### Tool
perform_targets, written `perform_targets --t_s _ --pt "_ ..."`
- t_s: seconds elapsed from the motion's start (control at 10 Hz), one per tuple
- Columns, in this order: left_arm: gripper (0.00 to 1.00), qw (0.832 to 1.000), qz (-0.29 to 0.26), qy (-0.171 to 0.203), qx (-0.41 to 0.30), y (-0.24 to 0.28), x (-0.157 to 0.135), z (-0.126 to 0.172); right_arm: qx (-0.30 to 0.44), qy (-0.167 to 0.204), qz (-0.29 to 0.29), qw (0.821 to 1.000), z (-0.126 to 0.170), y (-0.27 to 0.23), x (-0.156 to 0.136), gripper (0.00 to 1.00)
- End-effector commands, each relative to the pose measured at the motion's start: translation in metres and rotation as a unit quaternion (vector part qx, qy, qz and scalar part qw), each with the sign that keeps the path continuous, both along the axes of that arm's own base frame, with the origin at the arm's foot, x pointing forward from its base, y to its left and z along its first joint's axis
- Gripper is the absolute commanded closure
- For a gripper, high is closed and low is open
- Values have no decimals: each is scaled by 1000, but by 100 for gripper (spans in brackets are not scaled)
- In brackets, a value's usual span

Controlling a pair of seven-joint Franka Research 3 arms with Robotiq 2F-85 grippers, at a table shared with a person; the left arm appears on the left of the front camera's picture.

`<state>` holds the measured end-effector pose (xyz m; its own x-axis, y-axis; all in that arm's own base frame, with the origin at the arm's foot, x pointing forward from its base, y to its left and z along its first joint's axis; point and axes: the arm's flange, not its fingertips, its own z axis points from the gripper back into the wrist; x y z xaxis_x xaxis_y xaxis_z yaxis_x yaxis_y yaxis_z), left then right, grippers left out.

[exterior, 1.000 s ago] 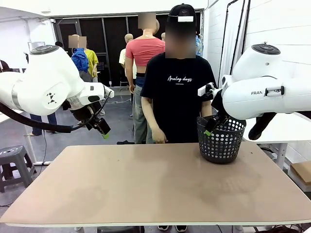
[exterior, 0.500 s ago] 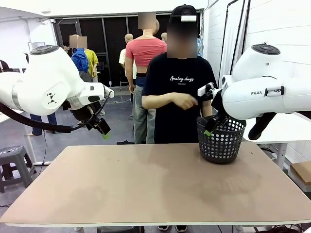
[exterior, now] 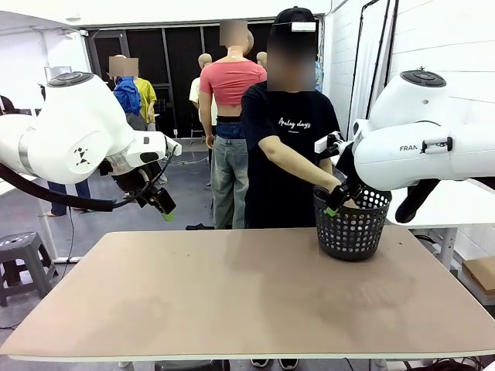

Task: Fold the training pants.
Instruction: Grab both ends of the Training pants handed by a person.

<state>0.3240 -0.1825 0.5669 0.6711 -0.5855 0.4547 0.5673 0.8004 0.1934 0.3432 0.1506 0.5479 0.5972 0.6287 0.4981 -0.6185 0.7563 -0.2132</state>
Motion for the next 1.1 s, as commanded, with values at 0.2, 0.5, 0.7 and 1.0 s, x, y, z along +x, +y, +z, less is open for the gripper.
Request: perform_targets --t_s 0.2,0.5,0.7,1.0 --pt "0 1000 -2 -2 -1 0 0 0 2 -1 1 1000 -1 1 1 0" --pt "0 1000 -2 -2 -1 0 0 0 2 -1 1 1000 -1 1 1 0" --pt "0 1000 -2 -2 -1 0 0 0 2 -1 1 1000 -1 1 1 0" --pt "0 1000 -2 -2 -1 0 0 0 2 -1 1 1000 -1 1 1 0"
